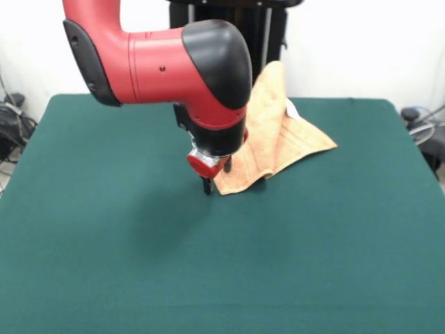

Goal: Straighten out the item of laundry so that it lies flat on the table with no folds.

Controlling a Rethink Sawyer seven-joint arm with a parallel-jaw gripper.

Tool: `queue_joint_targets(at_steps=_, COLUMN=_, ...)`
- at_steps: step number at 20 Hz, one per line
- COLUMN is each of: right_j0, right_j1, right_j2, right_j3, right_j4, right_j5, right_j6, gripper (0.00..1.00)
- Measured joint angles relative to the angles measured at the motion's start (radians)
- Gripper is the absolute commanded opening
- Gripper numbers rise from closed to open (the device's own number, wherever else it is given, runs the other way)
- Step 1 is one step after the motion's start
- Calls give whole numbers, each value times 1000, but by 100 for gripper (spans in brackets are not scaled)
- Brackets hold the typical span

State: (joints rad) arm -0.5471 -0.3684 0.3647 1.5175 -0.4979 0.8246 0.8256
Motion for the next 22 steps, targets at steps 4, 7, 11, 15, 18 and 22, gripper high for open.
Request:
queue_joint_targets(at_steps=4, right_j0=-18, right_j1=-1, right_j2=0, right_j3=21, right_j4=31, right_j5=-38, right_j6=0, gripper=100)
queue_joint_targets(at_steps=7, right_j0=-28, right_j1=-2, right_j2=0, right_j3=34, right_j4=51, right_j5=-60, right_j6=0, gripper=100)
queue_joint_targets(at_steps=11, right_j0=-34, right_j1=-3, right_j2=0, right_j3=48, right_j4=66, right_j5=-84, right_j6=0, gripper=100)
queue_joint_targets(at_steps=15, right_j0=-38, right_j1=-5, right_j2=0, right_j3=57, right_j4=68, right_j5=-98, right_j6=0, gripper=100)
queue_joint_targets(at_steps=18, right_j0=-38, right_j1=-7, right_j2=0, right_j3=62, right_j4=68, right_j5=-106, right_j6=0, gripper=100)
queue_joint_targets(at_steps=22, right_j0=-37, right_j1=-8, right_j2=0, right_j3=65, right_j4=67, right_j5=-114, right_j6=0, gripper=100)
